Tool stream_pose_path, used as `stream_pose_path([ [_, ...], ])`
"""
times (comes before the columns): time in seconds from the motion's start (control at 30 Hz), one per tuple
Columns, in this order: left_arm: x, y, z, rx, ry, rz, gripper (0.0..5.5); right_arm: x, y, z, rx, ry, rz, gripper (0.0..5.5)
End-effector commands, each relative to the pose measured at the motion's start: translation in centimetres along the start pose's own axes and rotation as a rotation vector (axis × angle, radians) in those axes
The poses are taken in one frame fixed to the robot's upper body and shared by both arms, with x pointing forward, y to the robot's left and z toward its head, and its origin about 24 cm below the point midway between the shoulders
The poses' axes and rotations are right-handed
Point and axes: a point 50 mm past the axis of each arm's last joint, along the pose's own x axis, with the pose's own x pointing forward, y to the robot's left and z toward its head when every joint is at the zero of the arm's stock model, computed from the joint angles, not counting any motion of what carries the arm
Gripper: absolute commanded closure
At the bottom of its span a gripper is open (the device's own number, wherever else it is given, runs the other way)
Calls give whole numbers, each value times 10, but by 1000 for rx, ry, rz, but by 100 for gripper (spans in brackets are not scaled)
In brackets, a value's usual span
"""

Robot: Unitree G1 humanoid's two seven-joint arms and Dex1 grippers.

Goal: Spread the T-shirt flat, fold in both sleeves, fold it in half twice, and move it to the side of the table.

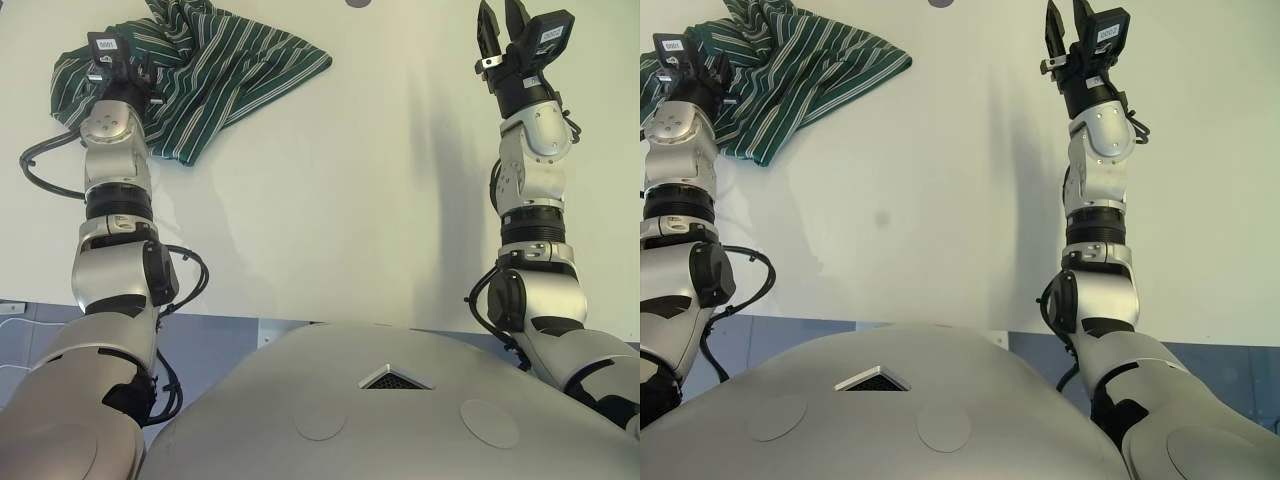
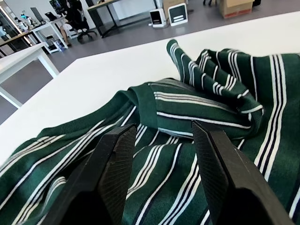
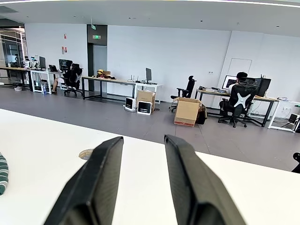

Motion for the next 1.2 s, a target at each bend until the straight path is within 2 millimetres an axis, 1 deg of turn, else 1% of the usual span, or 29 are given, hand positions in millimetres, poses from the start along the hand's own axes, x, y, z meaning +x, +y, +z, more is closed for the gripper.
stream_pose_path([
  [0.03, 2, -11, -13, 38, 122, -101, 336, 2, -3, 3, -24, -5, -5, 389],
  [0.1, 1, -19, -22, 85, 171, -170, 336, 3, -3, 3, -25, -5, -6, 389],
  [0.17, 0, -19, -26, 115, 193, -188, 336, 3, -3, 4, -26, -6, -6, 389],
  [0.37, -1, -15, -26, 133, 198, -199, 336, 2, -3, 3, -27, -1, -8, 389],
  [0.4, 0, -14, -24, 139, 178, -191, 336, 3, -3, 3, -28, -1, -8, 389],
  [0.5, 4, -8, 1, 75, 60, -156, 336, 3, -4, 3, -30, -1, -11, 389],
  [0.53, 5, -7, 2, 70, 63, -159, 336, 3, -4, 3, -30, -1, -12, 389],
  [0.57, 4, -8, -1, 75, 86, -178, 336, 3, -4, 3, -30, -1, -12, 389],
  [0.6, 1, -16, -13, 136, 145, -259, 336, 3, -3, 3, -30, -1, -10, 389],
  [0.67, -12, -33, -43, 340, 258, -471, 336, 3, -3, 3, -32, -1, -4, 389],
  [0.7, -18, -40, -52, 396, 283, -567, 336, 4, -3, 4, -34, 1, 6, 389],
  [0.73, -23, -49, -56, 420, 286, -658, 336, 3, -1, 4, -35, 9, 34, 389],
  [0.8, -34, -65, -57, 473, 262, -822, 336, 4, 9, 1, -78, 55, 168, 389],
  [0.9, -51, -87, -52, 547, 187, -992, 336, 3, 36, 0, -193, 121, 467, 389],
  [1.0, -79, -120, -51, 572, 111, -1187, 336, -3, 50, 6, -269, 170, 692, 389],
  [1.03, -88, -127, -52, 574, 99, -1236, 336, -7, 54, 5, -312, 203, 773, 389],
  [1.07, -91, -128, -53, 574, 96, -1238, 336, -12, 59, 3, -357, 240, 856, 389],
  [1.13, -81, -120, -50, 594, 98, -1150, 336, -22, 70, -4, -408, 313, 989, 389],
  [1.2, -72, -113, -43, 599, 78, -1073, 336, -33, 73, -9, -441, 378, 1071, 389],
])
